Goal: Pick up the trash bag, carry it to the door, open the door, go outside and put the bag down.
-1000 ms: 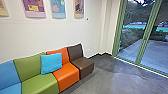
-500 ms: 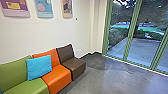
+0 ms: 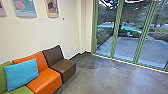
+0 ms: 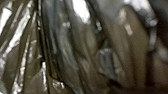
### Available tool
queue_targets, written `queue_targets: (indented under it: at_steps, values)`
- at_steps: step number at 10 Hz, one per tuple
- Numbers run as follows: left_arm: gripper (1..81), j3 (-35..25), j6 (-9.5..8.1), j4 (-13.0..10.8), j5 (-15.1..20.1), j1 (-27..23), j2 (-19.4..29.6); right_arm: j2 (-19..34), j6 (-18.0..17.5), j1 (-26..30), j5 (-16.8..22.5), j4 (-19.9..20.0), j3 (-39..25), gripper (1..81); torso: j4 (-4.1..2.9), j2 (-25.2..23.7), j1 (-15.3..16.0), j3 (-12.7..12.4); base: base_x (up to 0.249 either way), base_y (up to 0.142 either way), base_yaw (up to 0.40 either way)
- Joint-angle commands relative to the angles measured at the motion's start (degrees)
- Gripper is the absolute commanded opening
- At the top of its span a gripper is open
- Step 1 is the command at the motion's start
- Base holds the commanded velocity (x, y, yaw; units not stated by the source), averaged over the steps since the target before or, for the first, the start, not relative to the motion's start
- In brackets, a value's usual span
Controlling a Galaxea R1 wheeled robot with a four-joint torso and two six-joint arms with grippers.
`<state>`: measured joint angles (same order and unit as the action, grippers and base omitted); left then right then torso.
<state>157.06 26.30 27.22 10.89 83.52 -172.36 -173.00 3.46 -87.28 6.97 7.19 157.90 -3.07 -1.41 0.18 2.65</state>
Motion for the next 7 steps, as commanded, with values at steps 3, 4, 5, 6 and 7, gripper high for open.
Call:
queue_targets:
  at_steps: [3, 4, 5, 6, 7]
  values:
    - [1.0, -0.26, 0.25, 0.38, 5.11, -2.61, 0.08, -0.01, 0.14, 2.50, 3.84, -0.42, 0.55, 81.1, 0.00, 0.00, 0.00, 0.00, 0.000, 0.000, -0.333]
    - [1.0, -0.18, 0.25, 0.38, 5.20, -2.53, 0.08, 0.08, 0.14, 2.50, 3.84, -0.42, 0.55, 81.1, 0.00, 0.00, 0.00, 0.00, 0.000, 0.000, -0.334]
    - [1.0, -0.26, 0.25, 0.38, 5.20, -2.53, 0.00, 0.08, 0.22, 2.67, 3.84, -0.42, 0.55, 81.1, 0.00, 0.00, 0.00, 0.00, 0.000, 0.000, -0.335]
    - [1.0, -0.18, 0.25, 0.38, 5.20, -2.52, 0.00, 0.08, 0.14, 2.68, 3.84, -0.42, 0.55, 81.1, 0.00, 0.00, 0.00, 0.00, 0.000, 0.000, -0.335]
    - [1.0, -0.26, 0.25, 0.46, 5.20, -2.61, 0.08, -0.01, 0.14, 2.68, 3.84, -0.42, 0.55, 81.1, 0.00, 0.00, 0.00, 0.00, 0.000, 0.000, -0.336]
